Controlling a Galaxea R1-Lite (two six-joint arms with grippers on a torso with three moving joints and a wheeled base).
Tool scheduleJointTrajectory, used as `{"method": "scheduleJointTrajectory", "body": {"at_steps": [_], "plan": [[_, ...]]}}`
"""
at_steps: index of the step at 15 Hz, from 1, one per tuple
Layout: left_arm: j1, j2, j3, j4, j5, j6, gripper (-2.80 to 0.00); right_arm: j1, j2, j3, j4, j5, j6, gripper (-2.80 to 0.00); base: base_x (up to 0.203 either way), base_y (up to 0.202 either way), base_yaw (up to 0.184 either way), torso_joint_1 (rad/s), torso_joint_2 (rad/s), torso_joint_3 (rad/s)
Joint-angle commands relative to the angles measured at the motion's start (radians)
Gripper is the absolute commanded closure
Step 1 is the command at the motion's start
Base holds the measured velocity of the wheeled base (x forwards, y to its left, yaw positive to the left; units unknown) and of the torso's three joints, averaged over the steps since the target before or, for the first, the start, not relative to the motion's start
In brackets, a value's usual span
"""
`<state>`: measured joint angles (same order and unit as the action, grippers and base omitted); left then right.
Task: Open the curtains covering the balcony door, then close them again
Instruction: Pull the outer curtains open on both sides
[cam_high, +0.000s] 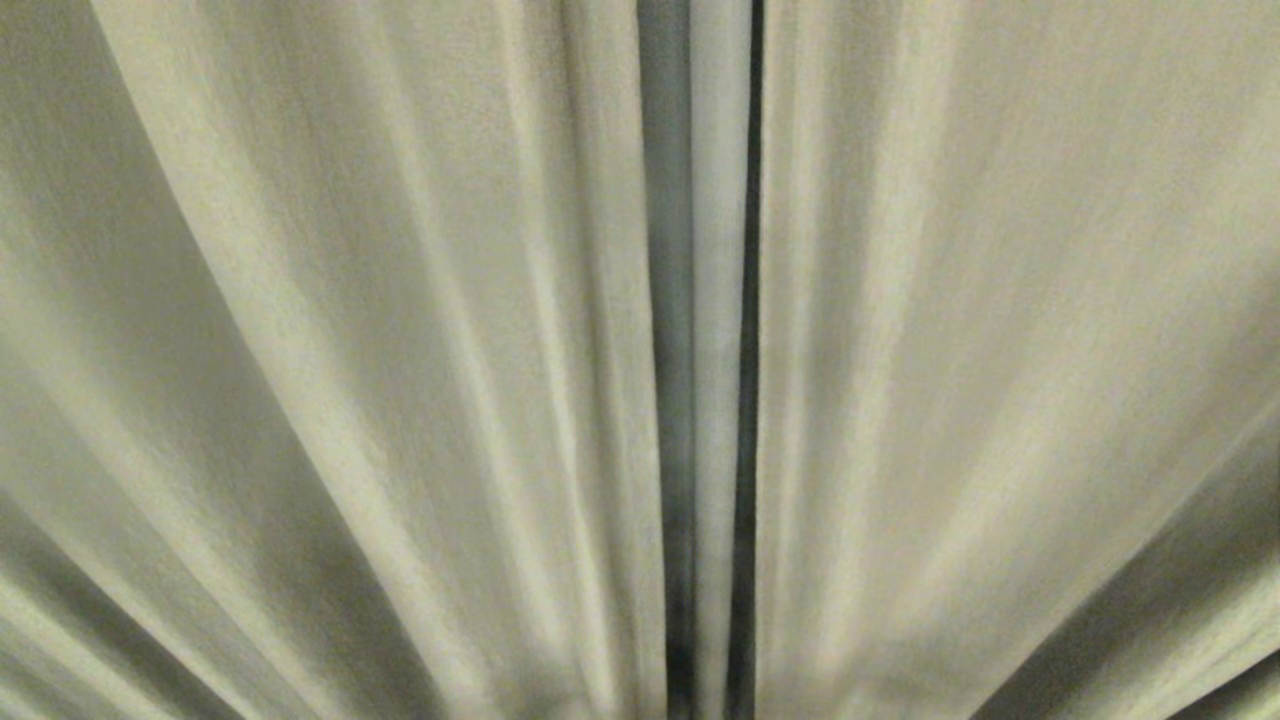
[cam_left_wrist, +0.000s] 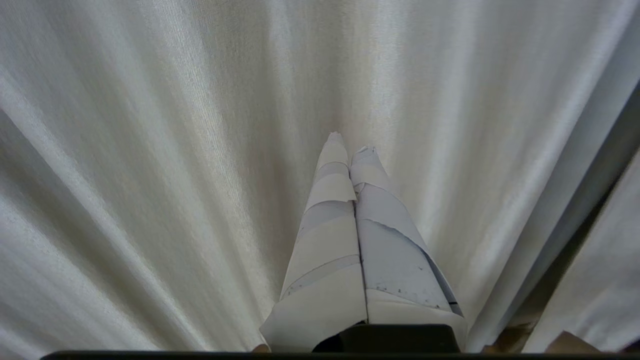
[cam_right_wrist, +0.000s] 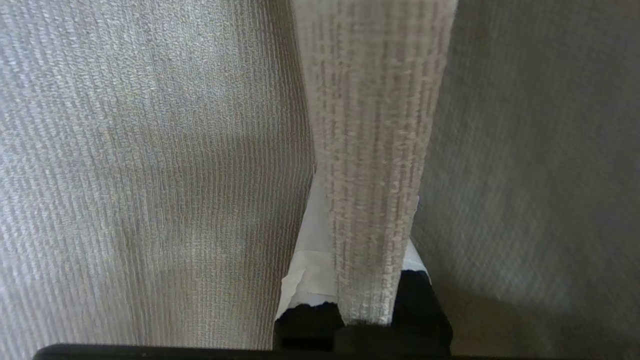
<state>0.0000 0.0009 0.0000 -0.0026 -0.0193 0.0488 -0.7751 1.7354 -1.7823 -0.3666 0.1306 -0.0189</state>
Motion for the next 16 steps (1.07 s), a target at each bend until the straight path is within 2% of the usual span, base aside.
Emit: {"method": "scheduleJointTrajectory", "body": {"at_steps": [1,11,16], "plan": [[0.001,-0.001,0.0,0.0,-0.001,0.0,0.0,-0.027,0.026,-0.002,-0.001,0.001,0.007,0.0,0.0,0.0,0.0,0.0,0.0,0.0],[0.0,-0.001,0.0,0.0,-0.001,0.0,0.0,-0.041,0.017,0.018,-0.009,0.01,0.008,0.0,0.0,0.0,0.0,0.0,0.0,0.0],[0.0,-0.001,0.0,0.0,-0.001,0.0,0.0,-0.01,-0.079,0.124,-0.011,0.076,0.008,0.0,0.0,0.0,0.0,0.0,0.0,0.0]]}}
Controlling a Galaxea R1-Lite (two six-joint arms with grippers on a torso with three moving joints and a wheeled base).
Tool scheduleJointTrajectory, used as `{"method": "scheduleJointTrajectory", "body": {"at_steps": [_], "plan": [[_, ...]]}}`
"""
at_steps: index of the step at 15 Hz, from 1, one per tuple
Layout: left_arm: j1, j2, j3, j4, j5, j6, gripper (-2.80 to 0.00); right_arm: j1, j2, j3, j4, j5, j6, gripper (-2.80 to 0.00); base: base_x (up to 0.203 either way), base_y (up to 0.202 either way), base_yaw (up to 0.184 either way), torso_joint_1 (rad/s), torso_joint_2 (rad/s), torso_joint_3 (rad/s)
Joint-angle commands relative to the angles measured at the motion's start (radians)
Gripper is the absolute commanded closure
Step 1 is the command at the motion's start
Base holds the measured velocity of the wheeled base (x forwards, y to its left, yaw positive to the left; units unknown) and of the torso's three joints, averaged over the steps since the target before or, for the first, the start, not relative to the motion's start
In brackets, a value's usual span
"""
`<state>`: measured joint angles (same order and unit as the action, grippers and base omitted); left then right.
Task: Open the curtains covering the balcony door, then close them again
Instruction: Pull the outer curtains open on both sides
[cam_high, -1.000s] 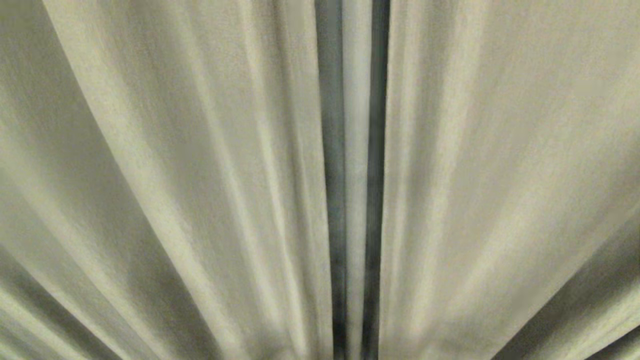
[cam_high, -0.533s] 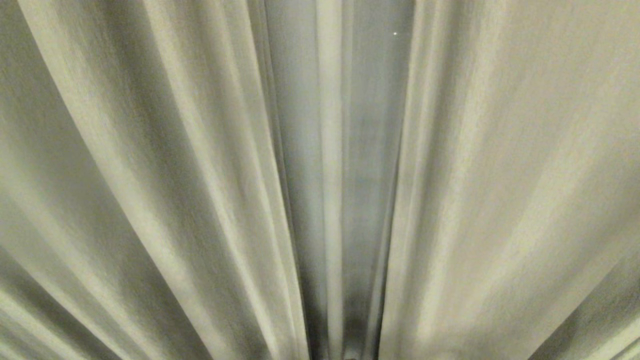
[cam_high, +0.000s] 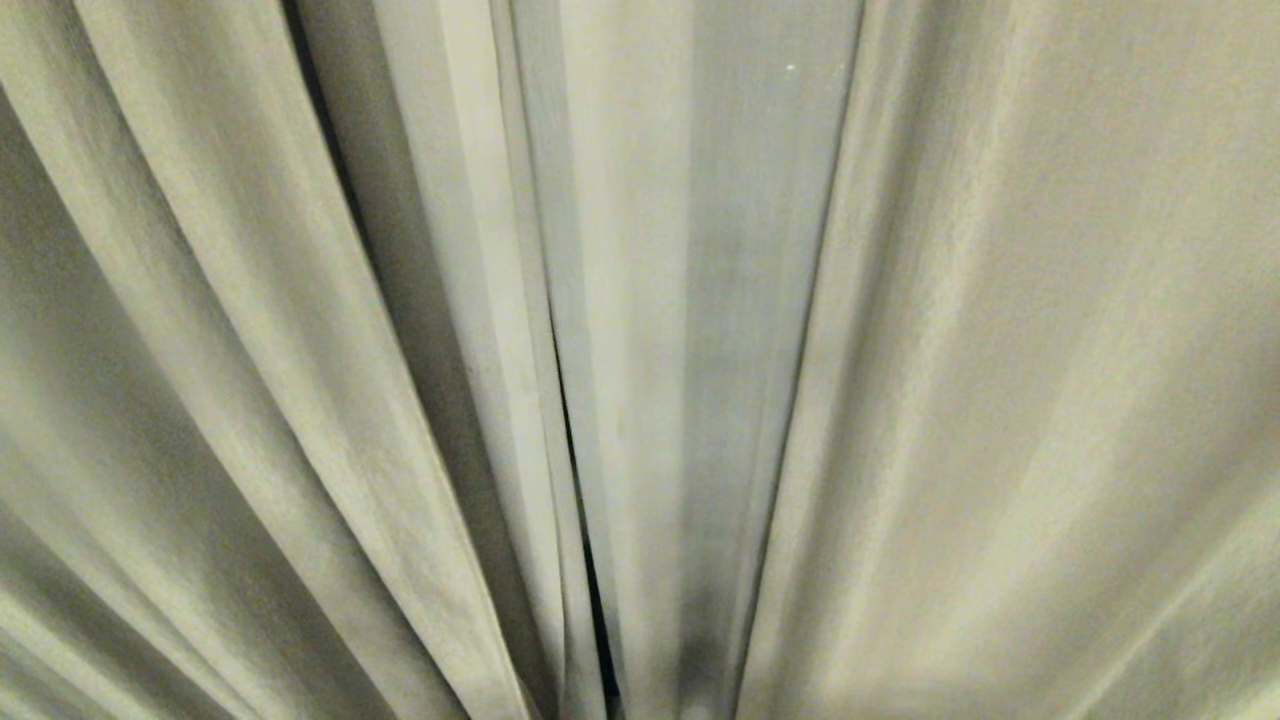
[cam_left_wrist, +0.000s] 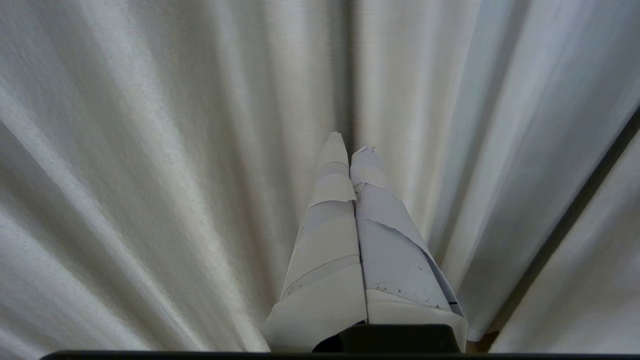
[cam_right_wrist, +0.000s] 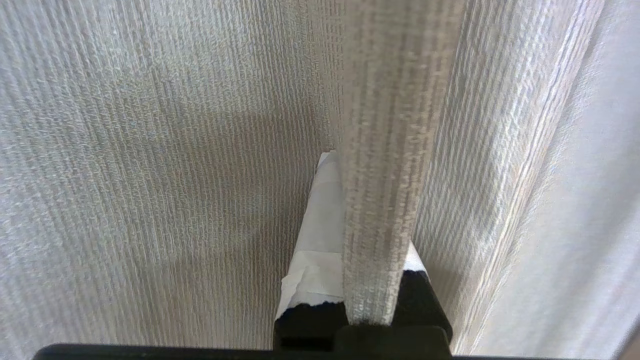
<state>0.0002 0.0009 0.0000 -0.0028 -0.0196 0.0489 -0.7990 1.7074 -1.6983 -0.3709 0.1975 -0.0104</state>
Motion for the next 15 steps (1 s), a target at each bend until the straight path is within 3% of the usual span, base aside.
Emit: {"method": "scheduleJointTrajectory", "body": {"at_steps": [1,7,13,14,15], "plan": [[0.0,-0.001,0.0,0.0,0.0,0.0,0.0,0.032,-0.079,0.075,-0.008,0.016,-0.001,0.0,0.0,0.0,0.0,0.0,0.0,0.0],[0.001,-0.001,0.0,0.0,0.0,0.0,0.0,0.188,-0.196,0.208,-0.008,0.019,-0.008,0.0,0.0,0.0,0.0,0.0,0.0,0.0],[0.0,-0.001,0.0,0.0,0.0,0.0,0.0,0.21,-0.209,0.21,0.0,0.017,-0.011,0.0,0.0,0.0,0.0,0.0,0.0,0.0],[0.0,-0.001,0.0,0.0,0.0,0.0,0.0,0.21,-0.209,0.209,0.0,0.019,-0.011,-2.78,0.0,0.0,0.0,0.0,0.0,0.0],[0.0,-0.001,0.0,0.0,0.0,0.0,0.0,0.21,-0.21,0.21,0.001,0.019,-0.01,-2.8,0.0,0.0,0.0,0.0,0.0,0.0]]}}
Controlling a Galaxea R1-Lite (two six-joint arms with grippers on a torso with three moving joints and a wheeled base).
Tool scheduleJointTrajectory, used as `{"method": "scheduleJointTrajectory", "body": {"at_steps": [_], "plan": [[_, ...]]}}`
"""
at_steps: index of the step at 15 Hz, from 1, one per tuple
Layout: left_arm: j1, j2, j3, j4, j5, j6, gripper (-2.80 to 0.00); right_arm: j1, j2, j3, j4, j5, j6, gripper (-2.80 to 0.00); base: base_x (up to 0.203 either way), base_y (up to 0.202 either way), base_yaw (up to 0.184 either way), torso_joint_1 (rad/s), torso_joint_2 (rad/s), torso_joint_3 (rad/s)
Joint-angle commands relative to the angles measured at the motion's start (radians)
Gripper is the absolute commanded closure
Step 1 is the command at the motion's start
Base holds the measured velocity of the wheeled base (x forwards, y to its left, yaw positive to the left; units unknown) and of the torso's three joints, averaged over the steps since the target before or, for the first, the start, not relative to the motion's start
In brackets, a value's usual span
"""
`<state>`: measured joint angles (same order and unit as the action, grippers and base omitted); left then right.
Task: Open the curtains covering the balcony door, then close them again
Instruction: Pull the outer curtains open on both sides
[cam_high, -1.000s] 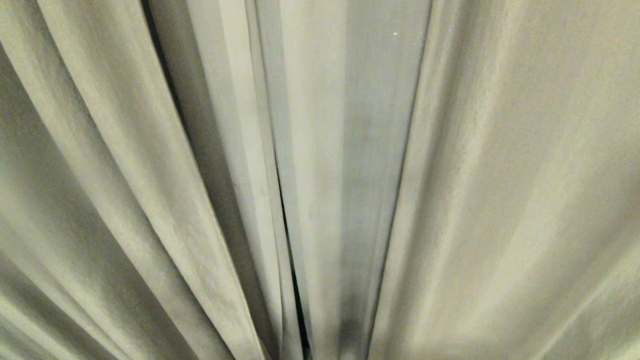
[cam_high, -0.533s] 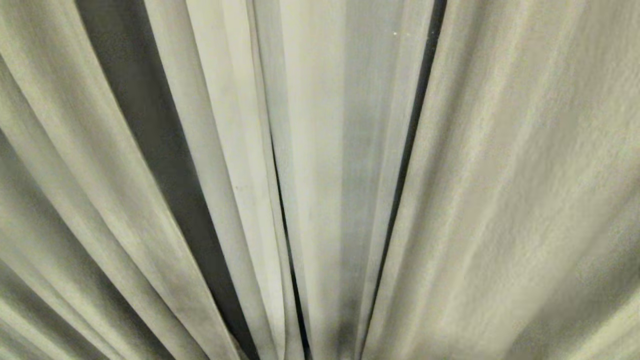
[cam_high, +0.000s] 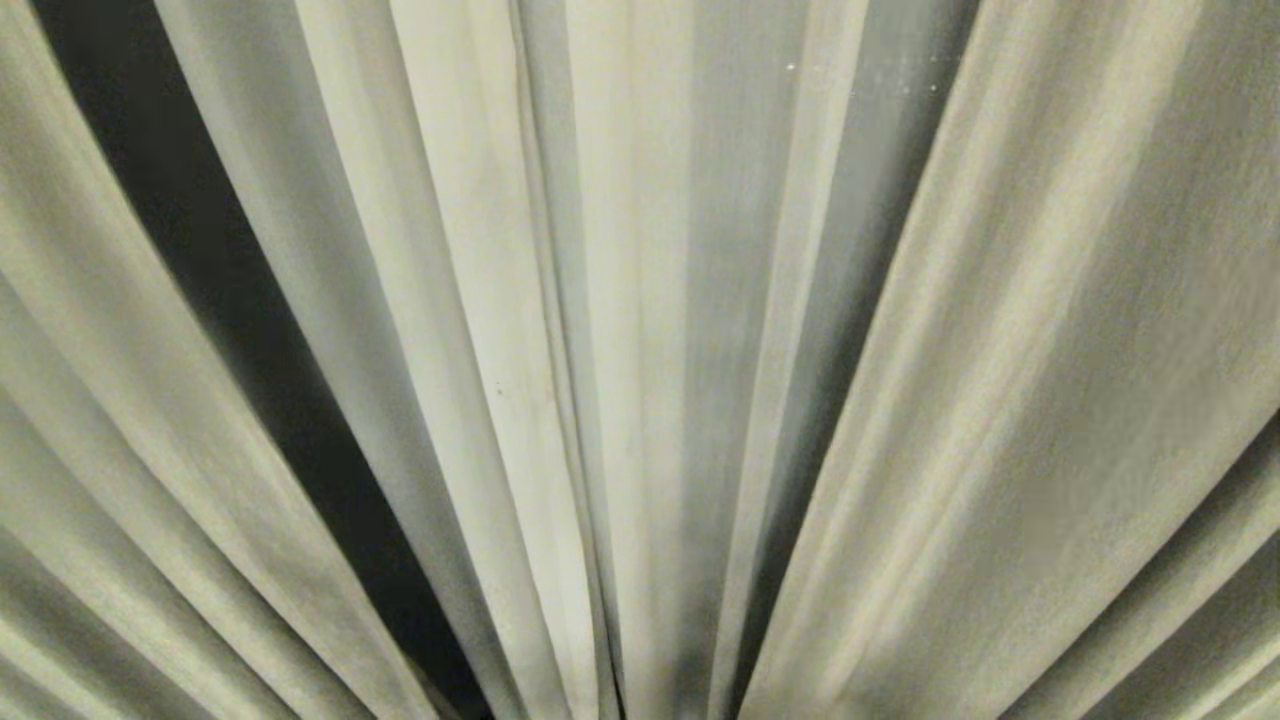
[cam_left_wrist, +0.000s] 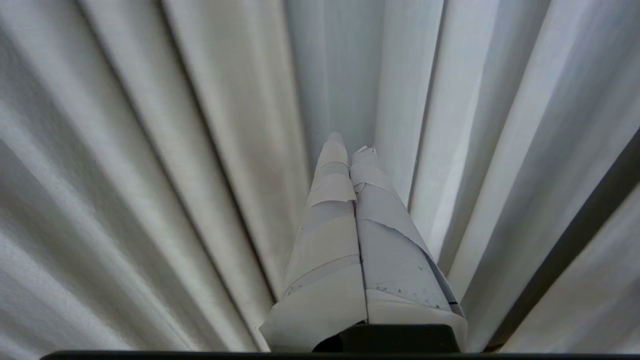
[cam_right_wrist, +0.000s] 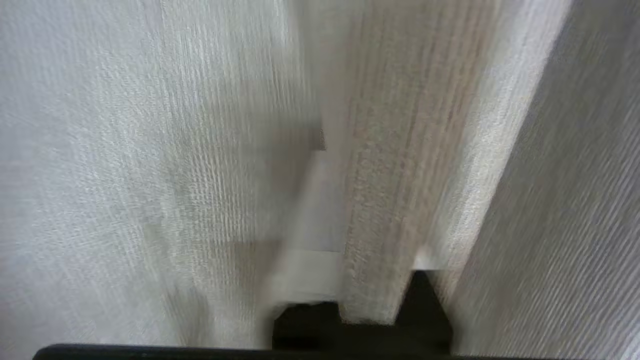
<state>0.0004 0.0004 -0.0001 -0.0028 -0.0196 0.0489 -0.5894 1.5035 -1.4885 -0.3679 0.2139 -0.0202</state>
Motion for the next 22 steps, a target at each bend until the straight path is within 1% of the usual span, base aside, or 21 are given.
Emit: {"method": "scheduleJointTrajectory", "body": {"at_steps": [1,3,6,9,18,20,22], "plan": [[0.0,0.0,0.0,0.0,0.0,0.0,0.0,0.0,-0.006,0.001,0.0,0.002,0.0,-2.8,0.0,0.0,0.0,0.0,0.0,0.0],[0.0,0.0,0.0,0.0,0.0,0.0,0.0,0.002,-0.01,0.016,-0.004,0.002,0.0,-2.8,0.0,0.0,0.0,0.0,0.0,0.0],[0.001,0.0,0.0,0.0,0.0,0.0,0.0,0.002,-0.045,0.077,-0.008,0.001,0.0,-2.8,0.0,0.0,0.0,0.0,0.0,0.0],[0.0,0.0,0.0,0.0,0.0,0.0,0.0,0.001,-0.127,0.203,-0.002,0.0,0.004,-2.8,0.0,0.0,0.0,0.0,0.0,0.0],[0.0,0.0,0.0,0.0,0.0,0.0,0.0,0.006,-0.513,0.828,0.0,0.001,0.0,-2.8,0.0,0.0,0.0,0.0,0.0,0.0],[0.001,0.0,0.0,0.0,0.0,0.0,0.0,0.02,-0.599,0.959,-0.007,0.001,-0.005,-2.8,0.0,0.0,0.0,0.0,0.0,0.0],[0.001,0.0,0.0,0.0,0.0,0.0,0.0,0.057,-0.702,1.088,-0.013,0.002,-0.034,-2.8,0.0,0.0,0.0,0.0,0.0,0.0]]}}
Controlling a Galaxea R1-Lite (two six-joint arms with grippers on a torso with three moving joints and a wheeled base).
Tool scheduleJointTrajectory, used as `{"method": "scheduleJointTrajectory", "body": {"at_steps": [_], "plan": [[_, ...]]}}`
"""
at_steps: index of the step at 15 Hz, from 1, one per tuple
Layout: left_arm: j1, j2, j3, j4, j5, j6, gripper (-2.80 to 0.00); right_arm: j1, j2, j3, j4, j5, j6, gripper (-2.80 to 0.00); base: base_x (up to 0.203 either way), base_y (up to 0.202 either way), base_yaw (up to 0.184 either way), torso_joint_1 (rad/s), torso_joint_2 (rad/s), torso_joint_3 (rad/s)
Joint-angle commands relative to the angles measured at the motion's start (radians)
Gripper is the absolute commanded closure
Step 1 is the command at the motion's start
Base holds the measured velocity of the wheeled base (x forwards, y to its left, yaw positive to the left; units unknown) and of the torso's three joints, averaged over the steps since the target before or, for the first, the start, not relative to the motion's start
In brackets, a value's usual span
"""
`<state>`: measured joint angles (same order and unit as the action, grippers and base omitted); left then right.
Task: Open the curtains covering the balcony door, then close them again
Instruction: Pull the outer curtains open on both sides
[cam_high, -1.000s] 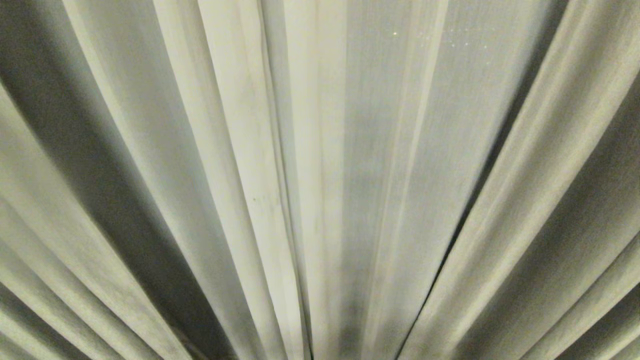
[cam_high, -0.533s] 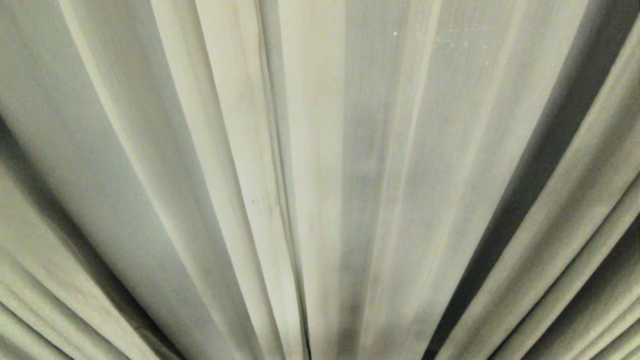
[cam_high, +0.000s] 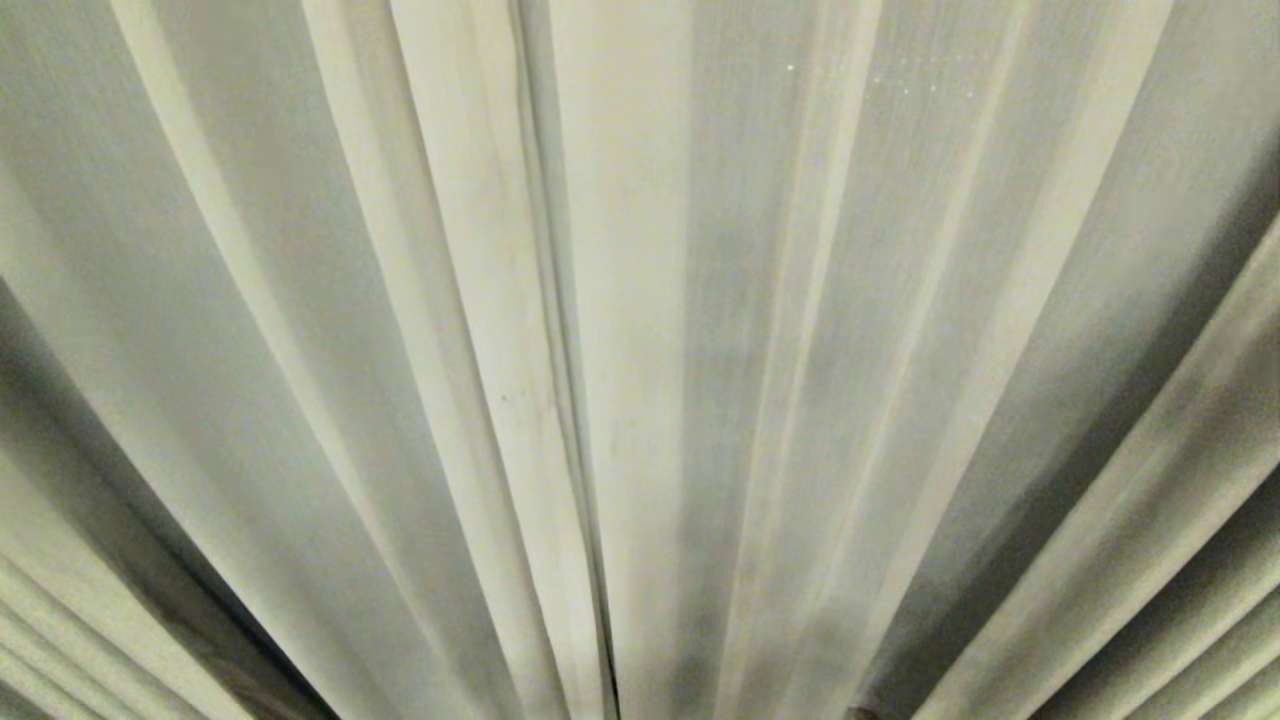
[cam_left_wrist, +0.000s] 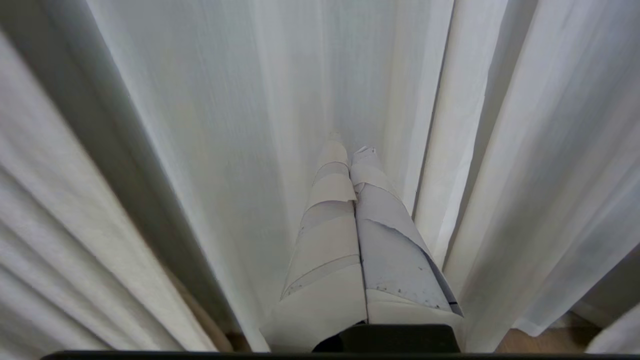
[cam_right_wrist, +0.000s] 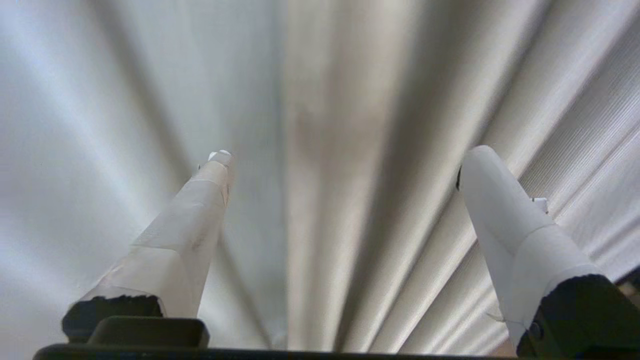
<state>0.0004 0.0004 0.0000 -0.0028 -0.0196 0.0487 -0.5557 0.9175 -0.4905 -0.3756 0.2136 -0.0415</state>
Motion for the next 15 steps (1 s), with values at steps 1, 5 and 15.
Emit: {"method": "scheduleJointTrajectory", "body": {"at_steps": [1,5,15], "plan": [[0.0,0.0,0.0,0.0,0.0,0.0,0.0,0.059,-0.165,0.155,-0.016,0.002,-0.035,-2.8,0.0,0.0,0.0,0.0,0.0,0.0],[0.001,0.0,0.0,0.0,0.0,0.0,0.0,0.219,-0.254,0.347,-0.156,0.001,-0.093,-2.8,0.0,0.0,0.0,0.0,0.0,0.0],[0.001,0.0,0.0,0.0,0.0,0.0,0.0,0.375,-0.371,0.487,-0.175,-0.002,-0.142,0.0,0.0,0.0,0.0,0.0,0.0,0.0]]}}
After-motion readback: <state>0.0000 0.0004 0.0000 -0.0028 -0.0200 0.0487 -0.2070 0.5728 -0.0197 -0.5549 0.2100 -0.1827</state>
